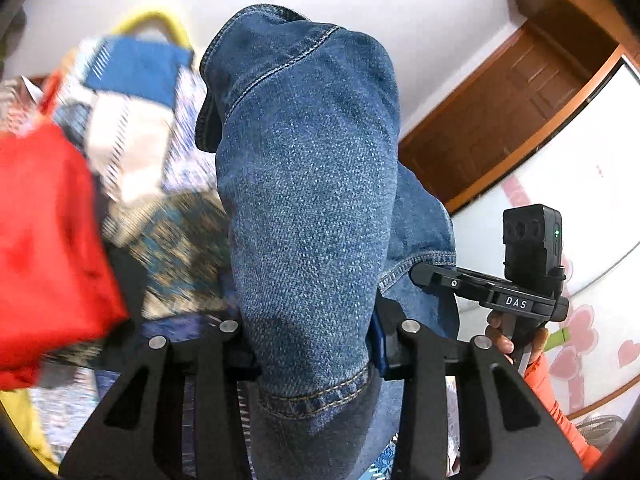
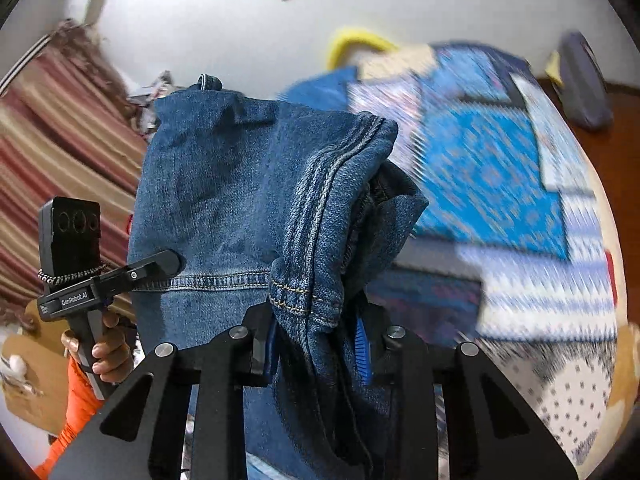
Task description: Fold large clothes
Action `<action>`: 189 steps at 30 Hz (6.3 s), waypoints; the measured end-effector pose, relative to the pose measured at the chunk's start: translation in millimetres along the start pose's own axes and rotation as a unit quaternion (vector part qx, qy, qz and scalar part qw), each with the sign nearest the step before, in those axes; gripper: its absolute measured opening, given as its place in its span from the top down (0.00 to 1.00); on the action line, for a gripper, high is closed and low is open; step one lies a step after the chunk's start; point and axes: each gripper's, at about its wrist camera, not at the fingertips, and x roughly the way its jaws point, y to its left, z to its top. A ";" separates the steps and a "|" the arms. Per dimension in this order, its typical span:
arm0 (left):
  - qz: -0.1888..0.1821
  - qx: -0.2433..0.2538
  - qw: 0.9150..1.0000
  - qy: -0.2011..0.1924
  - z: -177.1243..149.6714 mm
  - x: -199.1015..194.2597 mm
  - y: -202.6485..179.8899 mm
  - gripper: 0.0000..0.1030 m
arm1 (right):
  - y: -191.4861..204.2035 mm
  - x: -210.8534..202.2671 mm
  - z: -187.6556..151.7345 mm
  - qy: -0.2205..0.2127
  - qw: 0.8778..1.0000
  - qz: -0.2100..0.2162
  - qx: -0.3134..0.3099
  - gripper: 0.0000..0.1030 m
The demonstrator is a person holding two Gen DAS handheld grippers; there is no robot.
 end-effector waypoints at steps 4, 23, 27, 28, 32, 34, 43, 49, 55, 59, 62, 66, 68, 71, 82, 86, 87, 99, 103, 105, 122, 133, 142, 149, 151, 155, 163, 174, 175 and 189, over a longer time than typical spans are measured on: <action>0.020 0.007 0.999 -0.044 11.0 -60.9 13.2 0.62 | 53.4 15.1 22.9 -0.017 0.999 0.021 -0.032 0.73; 0.112 -0.086 0.987 -0.076 33.3 -168.3 197.0 0.62 | 163.3 200.4 57.6 0.058 0.995 0.051 -0.066 0.74; 0.122 -0.108 0.985 -0.054 32.1 -147.2 235.4 0.61 | 160.1 236.0 64.3 0.074 0.995 0.028 -0.055 0.73; 0.128 -0.114 0.984 -0.046 30.1 -139.5 246.7 0.60 | 158.3 244.5 67.9 0.075 0.996 0.024 -0.048 0.72; 0.136 -0.143 0.980 -0.030 23.3 -124.8 278.9 0.49 | 157.7 254.4 66.4 0.077 0.996 0.007 -0.036 0.59; 0.139 -0.145 0.979 -0.031 20.2 -125.6 284.1 0.40 | 161.5 257.5 63.6 0.081 0.995 -0.017 -0.053 0.52; 0.225 -0.102 0.968 -0.033 16.8 -138.2 252.2 0.29 | 174.0 239.5 55.0 0.091 0.989 -0.077 -0.091 0.50; 0.242 -0.092 0.964 -0.051 -0.5 -159.2 231.7 0.29 | 182.0 212.6 40.3 0.068 0.984 -0.096 -0.133 0.50; 0.246 -0.098 0.961 -0.082 -18.7 -180.3 206.6 0.29 | 193.3 184.1 23.7 0.039 0.980 -0.100 -0.165 0.50; 0.256 -0.069 0.958 -0.111 -27.1 -197.7 172.8 0.29 | 206.8 157.6 10.3 0.002 0.977 -0.099 -0.187 0.50; 0.254 -0.039 0.956 -0.138 -36.5 -214.8 137.6 0.29 | 220.4 132.1 1.0 -0.030 0.974 -0.094 -0.202 0.50; 0.245 0.000 0.953 -0.181 -53.8 -241.5 85.8 0.29 | 242.1 80.9 -14.4 -0.088 0.969 -0.078 -0.216 0.50; 0.245 0.020 0.948 -0.202 -63.7 -253.7 61.6 0.29 | 251.2 56.6 -23.1 -0.118 0.966 -0.067 -0.222 0.50; 0.264 0.059 0.931 -0.243 -84.6 -271.4 20.7 0.29 | 260.9 20.0 -39.3 -0.163 0.959 -0.047 -0.226 0.49; 0.316 0.130 0.868 -0.360 -180.5 -287.9 -84.2 0.29 | 289.6 -61.2 -118.7 -0.286 0.922 -0.039 -0.259 0.49; 0.327 0.135 0.851 -0.388 -209.4 -291.2 -103.8 0.29 | 289.3 -69.9 -136.5 -0.304 0.915 -0.040 -0.261 0.49; 0.328 0.133 0.848 -0.394 -213.9 -291.3 -107.5 0.29 | 288.8 -70.8 -140.4 -0.308 0.914 -0.042 -0.259 0.49; 0.327 0.117 0.834 -0.429 -251.5 -295.1 -131.7 0.01 | 287.4 -77.8 -155.2 -0.331 0.904 -0.085 -0.257 0.23; 0.324 0.105 0.835 -0.432 -257.9 -295.8 -131.8 0.01 | 286.2 -81.8 -158.4 -0.344 0.901 -0.094 -0.247 0.17; 0.323 0.099 0.836 -0.431 -258.5 -295.7 -129.3 0.01 | 286.3 -80.9 -157.8 -0.344 0.900 -0.099 -0.248 0.17; 0.333 0.094 0.840 -0.418 -258.1 -280.9 -125.2 0.01 | 278.4 -79.4 -169.5 -0.327 0.908 -0.100 -0.242 0.16; 0.333 0.086 0.846 -0.407 -256.9 -273.6 -119.5 0.01 | 274.7 -81.0 -171.9 -0.317 0.914 -0.100 -0.234 0.16; 0.336 0.087 0.847 -0.402 -256.8 -269.4 -118.8 0.01 | 273.3 -82.3 -172.8 -0.315 0.915 -0.097 -0.231 0.16; 0.334 0.085 0.849 -0.401 -255.5 -269.1 -117.3 0.01 | 272.2 -80.7 -171.3 -0.311 0.917 -0.098 -0.231 0.16; 0.334 0.084 0.849 -0.401 -255.4 -269.1 -116.9 0.01 | 271.5 -80.5 -171.7 -0.311 0.917 -0.096 -0.230 0.16; 0.333 0.082 0.850 -0.400 -255.5 -269.1 -115.2 0.01 | 272.0 -79.8 -171.8 -0.310 0.918 -0.096 -0.230 0.16; 0.332 0.078 0.852 -0.398 -256.4 -268.3 -112.0 0.01 | 272.4 -79.6 -171.6 -0.309 0.918 -0.096 -0.229 0.16; 0.317 0.076 0.860 -0.393 -254.0 -266.2 -108.6 0.01 | 272.4 -77.1 -173.2 -0.311 0.917 -0.099 -0.231 0.16; 0.311 0.076 0.863 -0.391 -253.7 -266.0 -107.7 0.01 | 272.5 -77.1 -173.5 -0.311 0.917 -0.099 -0.231 0.16; 0.310 0.076 0.865 -0.387 -255.5 -263.9 -107.9 0.01 | 272.1 -75.8 -171.4 -0.309 0.917 -0.101 -0.230 0.16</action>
